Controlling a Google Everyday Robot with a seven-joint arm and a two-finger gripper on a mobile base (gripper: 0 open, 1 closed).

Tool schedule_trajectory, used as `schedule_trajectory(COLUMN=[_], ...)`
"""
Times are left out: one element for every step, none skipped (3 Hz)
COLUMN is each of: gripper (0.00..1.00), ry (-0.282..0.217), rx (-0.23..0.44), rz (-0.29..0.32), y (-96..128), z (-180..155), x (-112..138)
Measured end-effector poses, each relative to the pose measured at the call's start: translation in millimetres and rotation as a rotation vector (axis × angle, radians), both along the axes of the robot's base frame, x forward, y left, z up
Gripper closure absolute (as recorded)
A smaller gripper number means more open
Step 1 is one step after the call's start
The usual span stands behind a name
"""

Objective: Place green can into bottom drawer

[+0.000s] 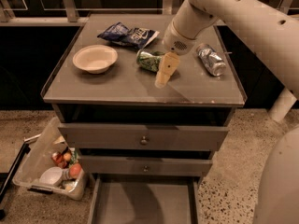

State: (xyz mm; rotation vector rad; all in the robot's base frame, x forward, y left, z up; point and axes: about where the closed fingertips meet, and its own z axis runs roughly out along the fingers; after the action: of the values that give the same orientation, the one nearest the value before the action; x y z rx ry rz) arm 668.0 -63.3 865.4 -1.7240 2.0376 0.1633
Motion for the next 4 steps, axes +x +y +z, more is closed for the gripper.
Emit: schedule_trajectory(gripper=[0.0, 0.16, 0.4, 0.63], ry=[0.026, 0.028, 0.028, 0.028], rx=[0.04, 0.044, 0.044, 0.044], rz=[-0.015, -0.017, -0.017, -0.017], y=[13.1, 14.2, 14.2, 14.2], z=[4.4, 4.8, 4.7, 4.7], x=[-1.0, -1.1, -1.1, -1.1])
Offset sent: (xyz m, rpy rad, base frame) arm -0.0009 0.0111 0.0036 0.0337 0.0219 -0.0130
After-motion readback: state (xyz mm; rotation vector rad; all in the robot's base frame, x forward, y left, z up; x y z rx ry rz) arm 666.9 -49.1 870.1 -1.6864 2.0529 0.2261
